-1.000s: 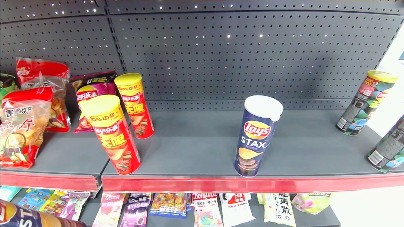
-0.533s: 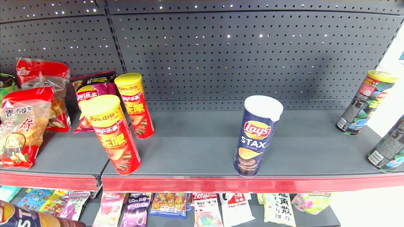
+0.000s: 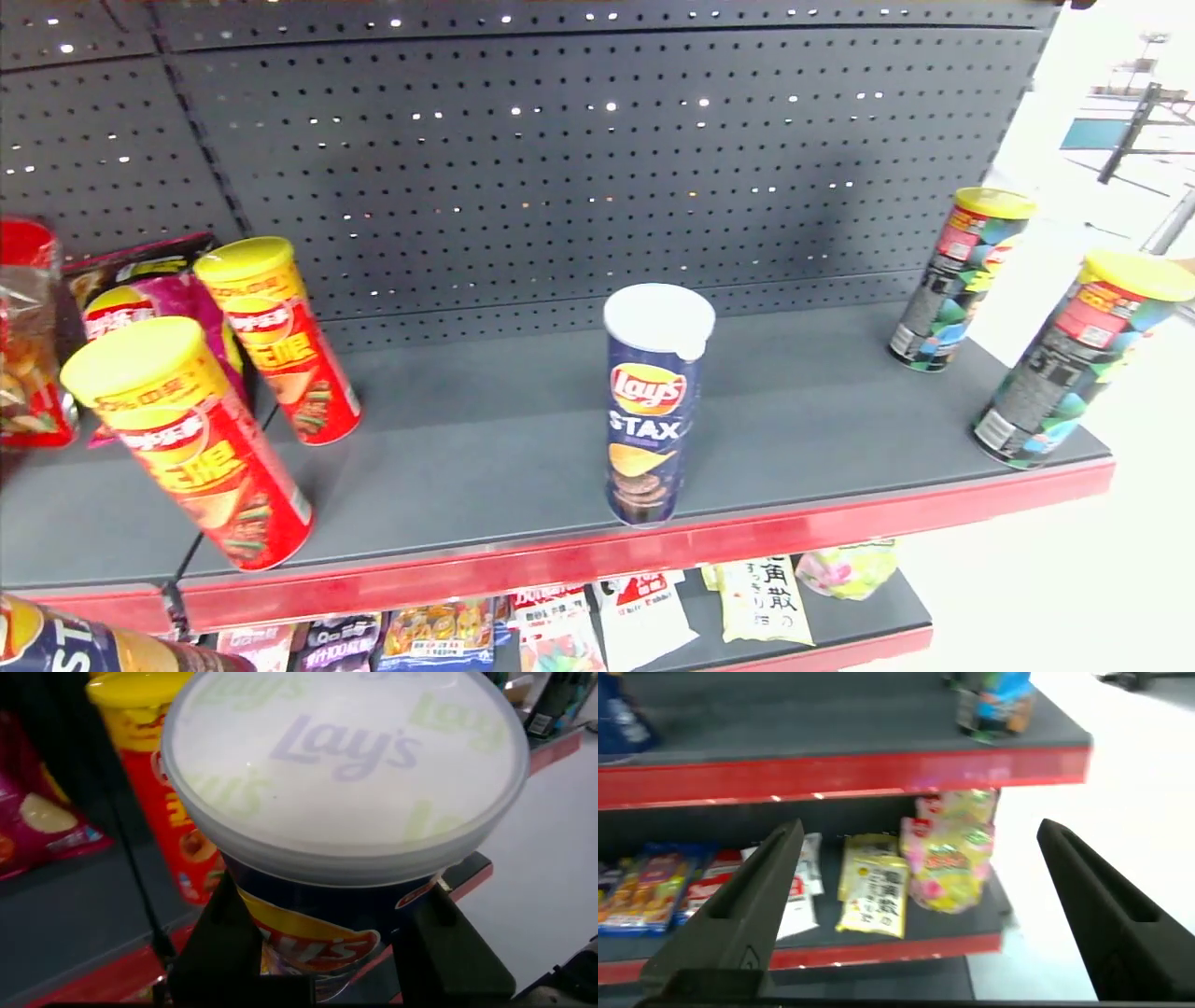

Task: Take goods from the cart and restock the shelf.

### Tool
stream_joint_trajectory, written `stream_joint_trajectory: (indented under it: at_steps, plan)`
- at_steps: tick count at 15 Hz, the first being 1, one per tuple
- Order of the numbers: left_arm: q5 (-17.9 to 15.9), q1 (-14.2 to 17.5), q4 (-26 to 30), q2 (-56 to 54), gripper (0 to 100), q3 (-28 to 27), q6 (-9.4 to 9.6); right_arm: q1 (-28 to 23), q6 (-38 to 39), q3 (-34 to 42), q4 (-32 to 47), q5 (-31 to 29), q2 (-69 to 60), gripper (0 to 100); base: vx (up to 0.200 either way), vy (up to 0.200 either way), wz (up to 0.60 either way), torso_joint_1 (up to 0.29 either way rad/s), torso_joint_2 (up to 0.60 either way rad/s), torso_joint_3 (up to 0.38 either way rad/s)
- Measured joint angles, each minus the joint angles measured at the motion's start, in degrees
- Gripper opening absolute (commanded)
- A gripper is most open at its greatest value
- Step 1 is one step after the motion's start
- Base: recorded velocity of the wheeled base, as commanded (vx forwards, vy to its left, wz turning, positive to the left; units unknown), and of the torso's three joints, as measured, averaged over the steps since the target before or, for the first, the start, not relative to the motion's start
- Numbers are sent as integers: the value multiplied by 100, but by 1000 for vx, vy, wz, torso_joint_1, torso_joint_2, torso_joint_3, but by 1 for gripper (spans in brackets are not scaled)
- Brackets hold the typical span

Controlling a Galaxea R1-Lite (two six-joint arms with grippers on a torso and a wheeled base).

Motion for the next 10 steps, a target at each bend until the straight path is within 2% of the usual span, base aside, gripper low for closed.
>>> stream_joint_trajectory:
  at_steps: [5, 7, 9, 10]
  plan:
    - [-16, 10, -35, 157, 0, -87, -2, 2, -63, 0, 0, 11, 0, 100, 0, 0, 0, 0, 0, 0]
    - [-27, 0, -38, 377, 0, -312, -139, -5, -55, 0, 0, 11, 0, 100, 0, 0, 0, 0, 0, 0]
    - [-44, 0, -40, 538, 0, -425, -152, 0, -260, 0, -5, -16, 0, 100, 0, 0, 0, 0, 0, 0]
    - [-44, 2, -38, 589, 0, -433, -152, 0, -107, -5, -7, -93, 0, 100, 0, 0, 0, 0, 0, 0]
